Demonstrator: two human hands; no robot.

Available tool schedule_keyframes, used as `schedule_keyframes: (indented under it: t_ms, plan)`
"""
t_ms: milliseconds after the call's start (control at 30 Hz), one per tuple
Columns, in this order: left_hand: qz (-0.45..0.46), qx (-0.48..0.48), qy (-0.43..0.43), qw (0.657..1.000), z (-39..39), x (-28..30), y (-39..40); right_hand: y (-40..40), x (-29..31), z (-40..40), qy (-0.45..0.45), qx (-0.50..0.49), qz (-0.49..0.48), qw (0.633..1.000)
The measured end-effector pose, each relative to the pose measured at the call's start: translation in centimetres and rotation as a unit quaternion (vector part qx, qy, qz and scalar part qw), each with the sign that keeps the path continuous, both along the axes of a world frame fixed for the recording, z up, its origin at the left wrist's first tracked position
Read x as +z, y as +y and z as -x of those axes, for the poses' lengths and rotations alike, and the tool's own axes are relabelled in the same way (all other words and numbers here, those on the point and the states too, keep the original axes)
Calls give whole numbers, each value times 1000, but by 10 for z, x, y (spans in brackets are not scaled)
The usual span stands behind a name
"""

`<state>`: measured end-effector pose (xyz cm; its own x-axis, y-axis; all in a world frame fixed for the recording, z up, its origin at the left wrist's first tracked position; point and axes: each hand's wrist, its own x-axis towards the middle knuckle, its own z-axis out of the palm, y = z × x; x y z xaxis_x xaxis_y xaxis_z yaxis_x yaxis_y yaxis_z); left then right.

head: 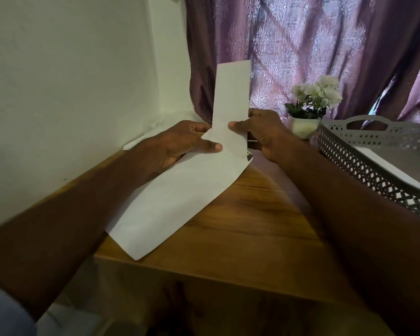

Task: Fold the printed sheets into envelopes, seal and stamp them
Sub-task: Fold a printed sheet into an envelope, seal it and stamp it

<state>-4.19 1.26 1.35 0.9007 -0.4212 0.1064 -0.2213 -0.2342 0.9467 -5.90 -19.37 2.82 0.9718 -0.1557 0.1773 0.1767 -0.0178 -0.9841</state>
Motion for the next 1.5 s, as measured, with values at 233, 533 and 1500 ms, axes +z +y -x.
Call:
schedule_keyframes:
  t_ms: [233,533,1500]
  plan:
    - [15,6,12,1000,-3,1,-1,-2,6,4,-19,0,51,999]
    - [8,-2,4,1000,-4,-2,-1,1,3,2,43,7,-13,999]
    - [71,-32,56,995,3,2,-1,-14,8,-7,66,41,115,990]
